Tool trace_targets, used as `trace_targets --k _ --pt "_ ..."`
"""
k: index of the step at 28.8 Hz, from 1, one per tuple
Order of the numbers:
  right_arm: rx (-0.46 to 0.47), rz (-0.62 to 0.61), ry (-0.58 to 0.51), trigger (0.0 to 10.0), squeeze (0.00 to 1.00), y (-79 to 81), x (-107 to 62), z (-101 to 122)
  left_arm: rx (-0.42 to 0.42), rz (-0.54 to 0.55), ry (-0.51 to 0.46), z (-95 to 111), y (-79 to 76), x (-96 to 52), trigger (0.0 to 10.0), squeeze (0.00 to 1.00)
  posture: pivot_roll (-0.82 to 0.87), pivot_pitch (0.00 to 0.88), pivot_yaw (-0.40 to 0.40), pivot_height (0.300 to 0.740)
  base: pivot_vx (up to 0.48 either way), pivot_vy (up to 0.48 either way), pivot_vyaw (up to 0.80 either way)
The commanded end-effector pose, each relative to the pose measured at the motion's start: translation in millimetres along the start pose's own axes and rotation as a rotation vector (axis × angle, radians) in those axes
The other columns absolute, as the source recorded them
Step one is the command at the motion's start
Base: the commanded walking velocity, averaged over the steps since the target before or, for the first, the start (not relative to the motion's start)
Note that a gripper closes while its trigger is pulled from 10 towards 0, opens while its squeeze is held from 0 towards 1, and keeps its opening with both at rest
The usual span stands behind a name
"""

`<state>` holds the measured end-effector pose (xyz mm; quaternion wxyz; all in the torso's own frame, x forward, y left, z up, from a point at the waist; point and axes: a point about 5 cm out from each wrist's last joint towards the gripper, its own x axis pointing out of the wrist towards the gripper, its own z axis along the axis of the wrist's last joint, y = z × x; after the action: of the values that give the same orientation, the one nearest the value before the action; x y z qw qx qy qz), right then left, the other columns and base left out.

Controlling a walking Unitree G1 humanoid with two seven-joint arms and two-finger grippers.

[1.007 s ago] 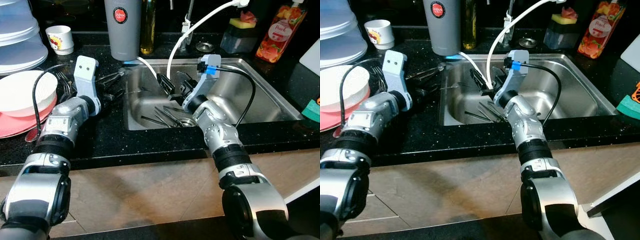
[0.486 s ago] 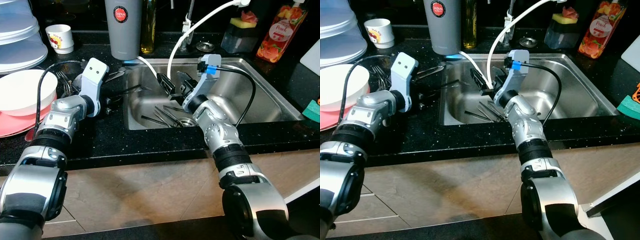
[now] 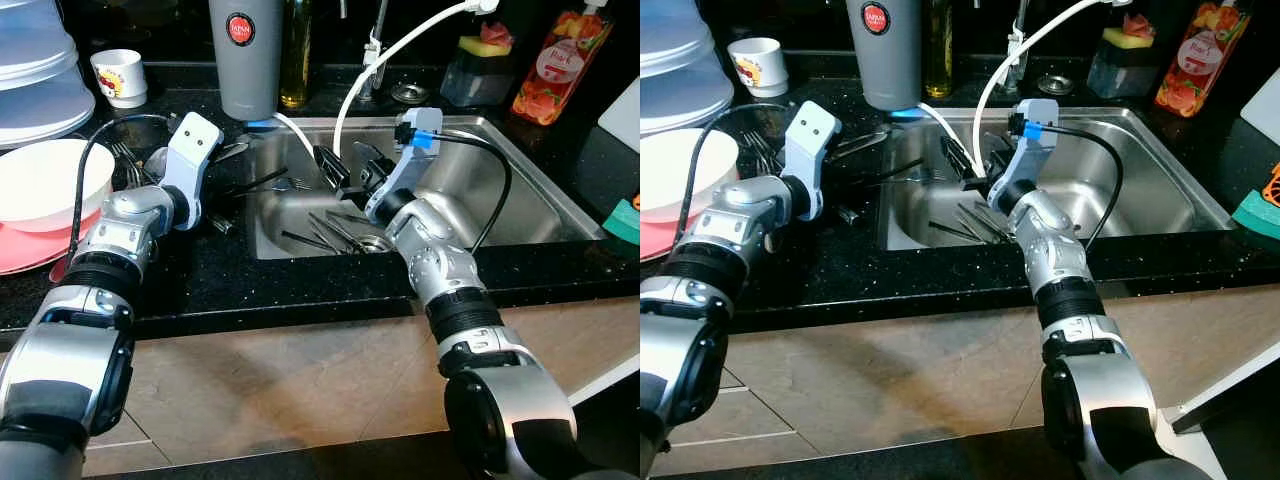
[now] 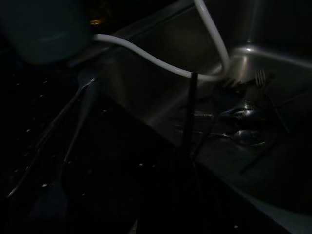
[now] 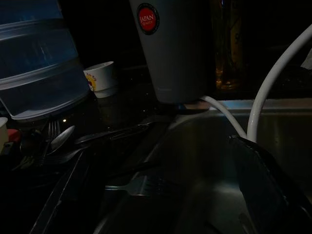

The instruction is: Kitchen organization

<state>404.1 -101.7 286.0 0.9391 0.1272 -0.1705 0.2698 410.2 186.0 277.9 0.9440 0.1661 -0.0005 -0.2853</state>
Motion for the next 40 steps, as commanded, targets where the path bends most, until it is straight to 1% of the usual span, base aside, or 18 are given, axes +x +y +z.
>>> trace_targets --k 1,4,5,8,9,10,11,12,13,15,21,26,34,36,37,38,39,40 --pt "-0.005 0.003 0.009 10.0 0.0 -0.2 1.6 2 -0.012 0.036 -0.028 5 7.5 -3.7 0.0 0.0 -0.03 0.186 -0.049 0.74 0.0 0.0 0.0" --pt "-0.005 0.001 0.006 10.0 0.0 -0.5 1.8 2 -0.03 0.06 -0.093 14 10.4 -4.4 0.0 0.0 -0.03 0.186 -0.049 0.74 0.0 0.0 0.0" --pt "-0.005 0.0 0.004 10.0 0.0 -0.8 1.9 3 -0.061 0.08 -0.159 23 13.1 -5.3 0.0 0.0 -0.03 0.186 -0.049 0.74 0.0 0.0 0.0" --pt "0.001 -0.007 -0.005 10.0 0.0 -1.9 2.1 5 -0.267 0.073 -0.508 65 20.3 -13.3 0.0 0.0 -0.03 0.187 -0.048 0.74 0.0 0.0 0.0" --pt "0.001 -0.007 -0.005 10.0 0.0 -1.9 2.1 5 -0.267 0.073 -0.508 65 20.3 -13.3 0.0 0.0 -0.03 0.187 -0.048 0.74 0.0 0.0 0.0" --pt "0.003 -0.008 -0.007 10.0 0.0 -1.9 2.2 6 -0.338 0.047 -0.608 75 21.2 -16.7 0.0 0.0 -0.03 0.187 -0.048 0.74 0.0 0.0 0.0" --pt "0.003 -0.008 -0.007 10.0 0.0 -1.9 2.2 6 -0.338 0.047 -0.608 75 21.2 -16.7 0.0 0.0 -0.03 0.187 -0.048 0.74 0.0 0.0 0.0" --pt "0.004 -0.008 -0.01 10.0 0.0 -1.6 2.4 6 -0.401 0.014 -0.686 83 21.1 -19.5 0.0 0.0 -0.03 0.187 -0.048 0.74 0.0 0.0 0.0" --pt "0.004 -0.008 -0.01 10.0 0.0 -1.6 2.4 6 -0.401 0.014 -0.686 83 21.1 -19.5 0.0 0.0 -0.03 0.187 -0.048 0.74 0.0 0.0 0.0" --pt "0.008 -0.007 -0.016 10.0 0.0 -0.8 3.0 7 -0.482 -0.047 -0.781 92 18.8 -23.0 0.0 0.0 -0.03 0.187 -0.047 0.74 0.0 0.0 0.0" --pt "0.016 -0.002 -0.037 10.0 0.0 2.1 5.2 12 -0.59 -0.149 -0.869 94 8.9 -26.1 0.0 0.0 -0.02 0.184 -0.044 0.74 0.0 0.0 0.0" --pt "0.031 -0.001 -0.062 10.0 0.0 3.7 6.3 17 -0.749 -0.2 -0.999 98 5.7 -33.1 0.0 0.0 -0.02 0.182 -0.042 0.74 0.0 0.0 0.0" --pt "0.04 0.001 -0.077 10.0 0.0 5.1 7.1 20 -0.791 -0.218 -1.01 95 2.3 -37.8 0.0 0.0 -0.01 0.181 -0.038 0.74 0.0 0.0 0.0" --pt "0.042 0.002 -0.082 10.0 0.0 5.5 7.1 21 -0.657 -0.105 -0.856 91 1.0 -32.8 0.0 0.0 -0.01 0.18 -0.034 0.74 0.0 0.0 0.0" --pt "0.042 0.002 -0.082 10.0 0.0 5.5 7.1 21 -0.657 -0.105 -0.856 91 1.0 -32.8 0.0 0.0 -0.01 0.18 -0.034 0.74 0.0 0.0 0.0" --pt "0.042 0.002 -0.083 10.0 0.0 5.4 6.9 22 -0.576 -0.037 -0.759 87 0.0 -28.5 0.0 0.0 -0.01 0.176 -0.035 0.74 0.0 0.0 0.0" --pt "0.042 0.002 -0.083 10.0 0.0 5.4 6.9 22 -0.576 -0.037 -0.759 87 0.0 -28.5 0.0 0.0 -0.01 0.176 -0.035 0.74 0.0 0.0 0.0" --pt "0.043 0.002 -0.083 10.0 0.0 5.4 6.6 21 -0.439 0.068 -0.631 80 -0.9 -22.8 0.0 0.0 -0.01 0.176 -0.035 0.74 0.0 0.0 0.0"
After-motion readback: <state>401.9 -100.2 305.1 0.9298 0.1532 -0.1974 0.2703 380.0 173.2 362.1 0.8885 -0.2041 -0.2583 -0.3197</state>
